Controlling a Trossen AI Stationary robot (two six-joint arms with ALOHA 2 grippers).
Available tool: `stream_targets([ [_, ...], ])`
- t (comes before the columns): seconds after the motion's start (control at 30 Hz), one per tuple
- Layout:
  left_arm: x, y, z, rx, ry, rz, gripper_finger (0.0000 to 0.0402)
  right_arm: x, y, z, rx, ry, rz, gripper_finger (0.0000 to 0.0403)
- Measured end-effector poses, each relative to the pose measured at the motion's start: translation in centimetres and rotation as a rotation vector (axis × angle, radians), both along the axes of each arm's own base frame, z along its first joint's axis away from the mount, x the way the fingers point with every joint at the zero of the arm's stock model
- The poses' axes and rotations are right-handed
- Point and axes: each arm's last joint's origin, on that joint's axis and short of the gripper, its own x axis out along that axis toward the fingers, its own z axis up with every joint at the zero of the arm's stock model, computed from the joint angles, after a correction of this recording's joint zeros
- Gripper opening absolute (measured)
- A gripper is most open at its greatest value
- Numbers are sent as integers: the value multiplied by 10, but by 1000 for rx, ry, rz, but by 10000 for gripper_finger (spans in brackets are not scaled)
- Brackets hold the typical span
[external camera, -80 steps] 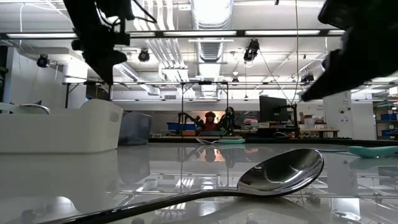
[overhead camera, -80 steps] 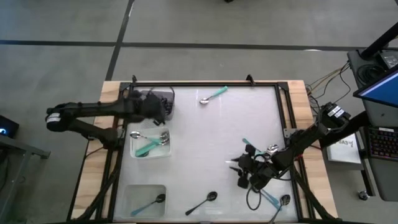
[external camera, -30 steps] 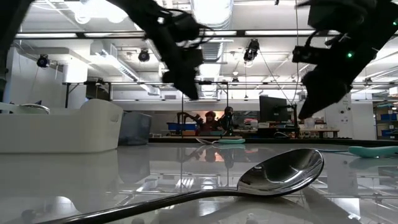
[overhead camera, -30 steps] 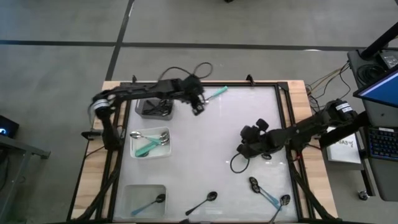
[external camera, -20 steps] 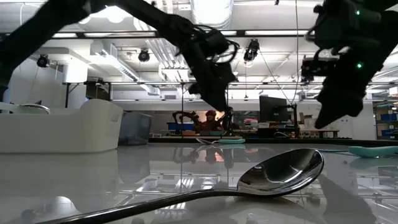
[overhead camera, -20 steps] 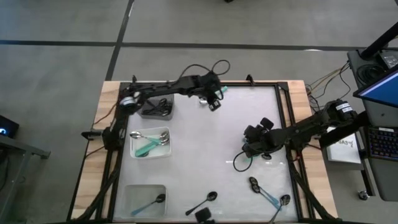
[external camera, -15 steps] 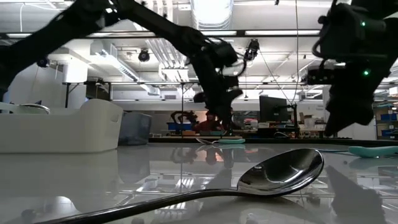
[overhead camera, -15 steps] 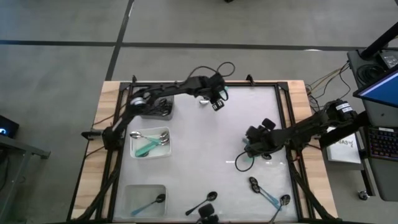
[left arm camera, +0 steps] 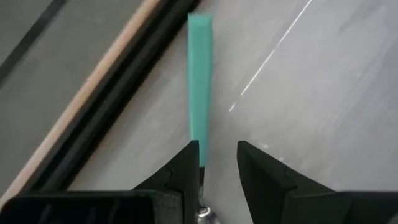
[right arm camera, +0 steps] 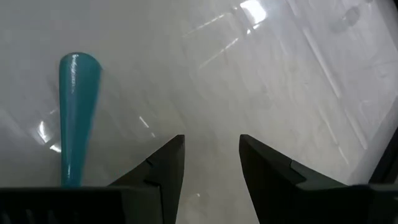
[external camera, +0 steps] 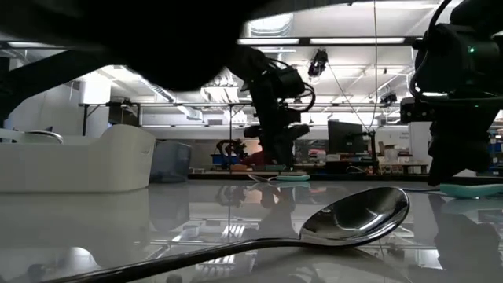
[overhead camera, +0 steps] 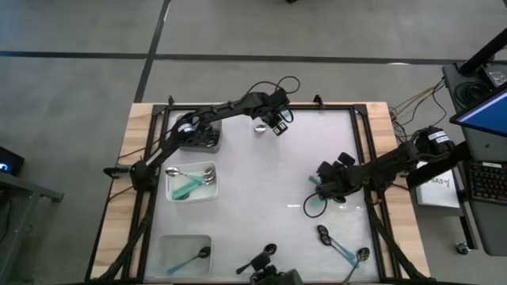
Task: Sort silverware by color (type)
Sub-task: Put the light green spoon into the white bin
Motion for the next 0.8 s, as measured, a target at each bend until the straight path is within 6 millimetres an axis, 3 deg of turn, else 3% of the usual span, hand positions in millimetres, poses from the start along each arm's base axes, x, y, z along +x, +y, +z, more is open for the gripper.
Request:
stream_targets([
  [0.17, -6, 2, 0, -38, 39, 36, 91, 0, 1, -1, 23, 7, 0, 146],
  [0.37, -29, 2, -11, -197, 218, 28, 91, -1, 2, -2, 55, 18, 7, 146],
  [0.63, -33, 2, -13, -264, 220, 17, 91, -2, 3, -2, 74, 24, 11, 146],
  [0.8, -44, -4, -15, -350, 324, 52, 91, -2, 6, -2, 92, 14, -2, 146],
])
